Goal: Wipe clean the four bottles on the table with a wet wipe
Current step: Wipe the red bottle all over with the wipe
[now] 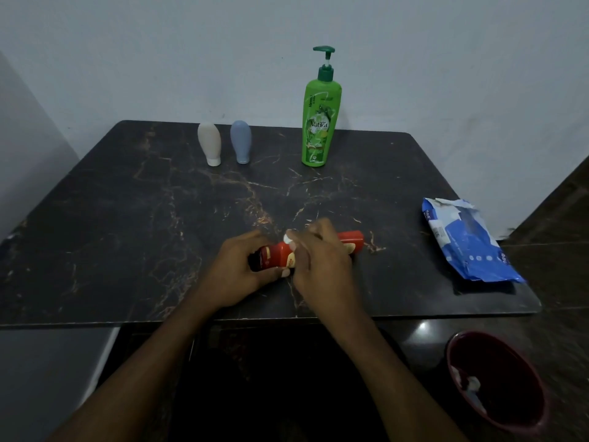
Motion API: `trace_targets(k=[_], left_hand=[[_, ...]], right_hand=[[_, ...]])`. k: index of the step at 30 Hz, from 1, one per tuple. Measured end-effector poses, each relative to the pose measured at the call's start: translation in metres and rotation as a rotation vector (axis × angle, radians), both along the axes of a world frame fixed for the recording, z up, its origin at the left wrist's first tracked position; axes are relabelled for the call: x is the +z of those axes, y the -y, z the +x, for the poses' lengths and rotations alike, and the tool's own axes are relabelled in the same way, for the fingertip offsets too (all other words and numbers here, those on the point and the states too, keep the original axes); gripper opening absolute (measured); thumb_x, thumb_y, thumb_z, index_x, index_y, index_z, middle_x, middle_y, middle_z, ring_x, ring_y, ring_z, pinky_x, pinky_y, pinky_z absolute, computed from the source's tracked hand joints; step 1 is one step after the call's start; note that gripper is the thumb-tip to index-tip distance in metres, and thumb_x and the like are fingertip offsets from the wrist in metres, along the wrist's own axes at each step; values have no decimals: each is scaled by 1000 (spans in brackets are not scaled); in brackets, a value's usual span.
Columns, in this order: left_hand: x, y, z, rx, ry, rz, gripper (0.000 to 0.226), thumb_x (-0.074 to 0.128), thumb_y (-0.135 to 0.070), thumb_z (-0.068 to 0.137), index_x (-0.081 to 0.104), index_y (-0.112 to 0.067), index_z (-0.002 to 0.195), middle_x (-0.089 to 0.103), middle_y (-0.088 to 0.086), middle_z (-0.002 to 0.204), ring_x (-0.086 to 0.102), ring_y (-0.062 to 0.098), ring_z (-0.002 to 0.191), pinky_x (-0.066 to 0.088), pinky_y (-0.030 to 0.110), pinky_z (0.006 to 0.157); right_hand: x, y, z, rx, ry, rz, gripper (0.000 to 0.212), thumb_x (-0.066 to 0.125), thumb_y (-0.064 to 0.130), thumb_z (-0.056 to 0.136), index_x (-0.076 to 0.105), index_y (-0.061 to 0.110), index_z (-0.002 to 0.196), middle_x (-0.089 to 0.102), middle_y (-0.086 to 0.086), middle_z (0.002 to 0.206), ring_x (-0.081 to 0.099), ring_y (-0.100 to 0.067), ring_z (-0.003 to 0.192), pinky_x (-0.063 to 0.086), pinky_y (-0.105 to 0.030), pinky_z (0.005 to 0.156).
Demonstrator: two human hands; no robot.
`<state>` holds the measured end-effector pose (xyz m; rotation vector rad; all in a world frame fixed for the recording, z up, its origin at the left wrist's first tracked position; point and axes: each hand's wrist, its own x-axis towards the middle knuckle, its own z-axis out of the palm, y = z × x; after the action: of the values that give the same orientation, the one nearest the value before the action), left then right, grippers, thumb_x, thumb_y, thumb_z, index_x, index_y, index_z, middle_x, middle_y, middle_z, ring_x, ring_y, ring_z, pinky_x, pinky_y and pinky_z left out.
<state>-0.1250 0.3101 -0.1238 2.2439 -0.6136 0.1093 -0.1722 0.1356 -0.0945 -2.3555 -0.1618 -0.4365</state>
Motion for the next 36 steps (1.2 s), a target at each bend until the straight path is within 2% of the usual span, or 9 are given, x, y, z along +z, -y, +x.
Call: trace_targets(k=[6, 10, 13, 15, 18, 25, 30, 34, 36], left_hand=[[4, -4, 3, 108, -91, -146, 38, 88, -37, 72, 73, -26, 105, 68, -11, 102, 65, 2, 92, 54, 17, 78], [18, 7, 0, 78, -228, -517, 40, 82, -24, 75, 73, -17, 113, 77, -2, 110, 73, 15, 103, 60, 30, 91], [38, 28, 2, 72, -313, -801, 39, 75, -21, 77, 69, -21, 116, 78, -2, 112, 74, 18, 107, 61, 33, 91], [51, 39, 8, 56, -327, -848, 35, 69, -24, 82, 66, -20, 117, 77, -2, 110, 73, 15, 106, 61, 31, 87], [64, 47, 19, 101, -190, -525, 25, 60, -30, 98, 61, -23, 121, 72, -9, 109, 70, -2, 97, 55, 16, 76], [59, 50, 52, 31, -128, 204, 50, 51, -43, 104, 44, -23, 150, 58, 6, 139, 57, 15, 108, 47, 35, 92], [41, 61, 62, -78, -66, 479, 57, 57, -51, 100, 49, -20, 146, 63, 8, 137, 62, 20, 114, 50, 34, 93], [37, 62, 64, -96, -42, 502, 54, 61, -55, 96, 52, -25, 139, 61, 4, 135, 59, 18, 114, 52, 36, 94], [35, 59, 64, -109, -8, 546, 58, 61, -57, 95, 50, -24, 141, 59, 4, 138, 57, 19, 120, 50, 39, 100]], right_hand=[[-9, 59, 21, -197, 3, -5, 29, 59, 9, 96, 69, 18, 122, 56, -4, 119, 60, -17, 104, 55, -34, 89], [-13, 70, 25, -236, -108, 186, 24, 57, 20, 99, 70, 22, 119, 65, 2, 120, 60, -6, 105, 40, -8, 77], [-13, 57, 22, -230, -194, 257, 22, 57, 22, 99, 69, 24, 117, 66, 8, 116, 61, 0, 98, 43, -10, 75], [-15, 40, 17, -167, -212, 353, 19, 60, 22, 98, 70, 25, 113, 68, 13, 109, 61, 6, 92, 45, -9, 73], [-24, 20, 10, -65, -154, 440, 16, 66, 29, 94, 76, 25, 106, 72, 17, 100, 64, 9, 90, 47, -9, 76], [-33, 52, 9, -209, -117, 475, 16, 65, 25, 95, 76, 28, 106, 72, 18, 100, 64, 7, 95, 51, -18, 88], [-36, 67, 8, -297, -92, 420, 18, 63, 26, 96, 75, 28, 110, 68, 18, 103, 60, 6, 99, 49, -21, 93], [-37, 64, 6, -245, -34, 341, 19, 62, 16, 97, 73, 26, 108, 62, 19, 104, 52, 21, 95, 40, -1, 87], [-38, 63, 7, -211, 40, 329, 21, 63, 9, 94, 74, 24, 105, 65, 14, 104, 56, 18, 95, 42, -3, 87]])
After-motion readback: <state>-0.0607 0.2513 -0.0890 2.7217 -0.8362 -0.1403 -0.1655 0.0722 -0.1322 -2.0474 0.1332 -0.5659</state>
